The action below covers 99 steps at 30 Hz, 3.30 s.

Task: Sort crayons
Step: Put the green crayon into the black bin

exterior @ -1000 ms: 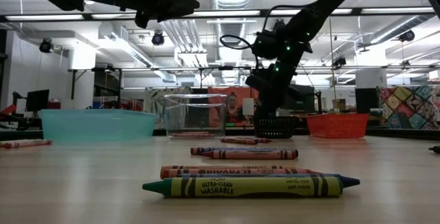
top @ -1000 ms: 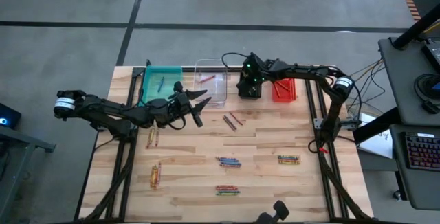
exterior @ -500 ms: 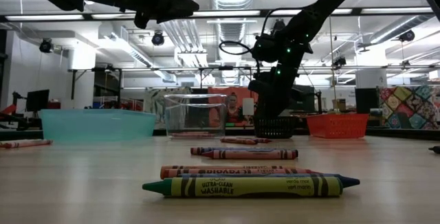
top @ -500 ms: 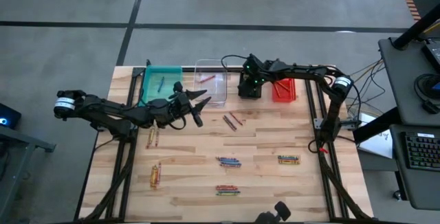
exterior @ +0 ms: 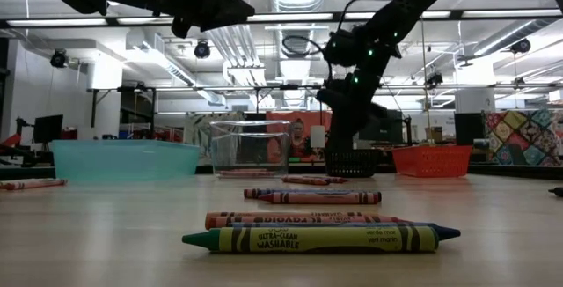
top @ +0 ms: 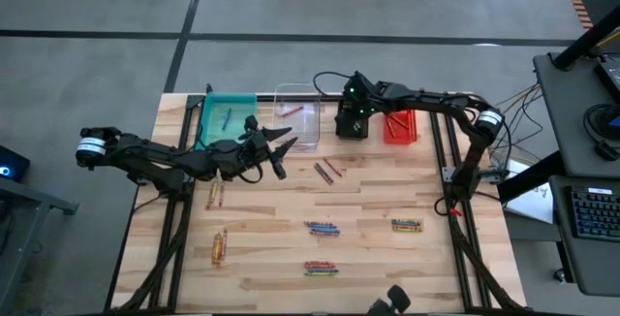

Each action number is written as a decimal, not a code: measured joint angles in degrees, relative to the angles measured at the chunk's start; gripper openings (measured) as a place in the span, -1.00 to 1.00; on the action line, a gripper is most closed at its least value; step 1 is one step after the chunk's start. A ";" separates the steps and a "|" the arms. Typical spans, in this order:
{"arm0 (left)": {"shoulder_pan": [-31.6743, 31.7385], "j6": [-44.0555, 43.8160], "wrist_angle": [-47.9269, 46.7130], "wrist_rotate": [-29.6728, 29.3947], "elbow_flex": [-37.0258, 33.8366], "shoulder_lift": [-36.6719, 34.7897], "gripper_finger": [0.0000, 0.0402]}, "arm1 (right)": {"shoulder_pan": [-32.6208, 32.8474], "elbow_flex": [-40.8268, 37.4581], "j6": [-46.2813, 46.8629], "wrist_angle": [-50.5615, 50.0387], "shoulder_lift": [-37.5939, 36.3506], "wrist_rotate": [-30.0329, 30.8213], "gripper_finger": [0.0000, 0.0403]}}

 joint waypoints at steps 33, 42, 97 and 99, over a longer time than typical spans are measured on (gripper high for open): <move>-0.02 -2.40 -16.71 4.63 7.56 0.00 -0.36 | 26.25 -0.26 2.98 -35.44 -19.97 -9.55 -0.57; -0.02 -2.29 -16.71 4.63 7.54 0.00 -0.36 | 35.46 -4.18 0.32 -38.64 -19.71 -9.47 -0.62; -0.03 2.49 -17.72 4.63 8.24 -0.02 -0.36 | 64.05 -30.58 29.02 -23.43 -25.11 -0.36 -0.51; -0.03 2.29 -17.74 4.63 8.24 -0.02 -0.36 | 64.72 -30.83 29.73 -23.26 -25.11 -0.34 -0.51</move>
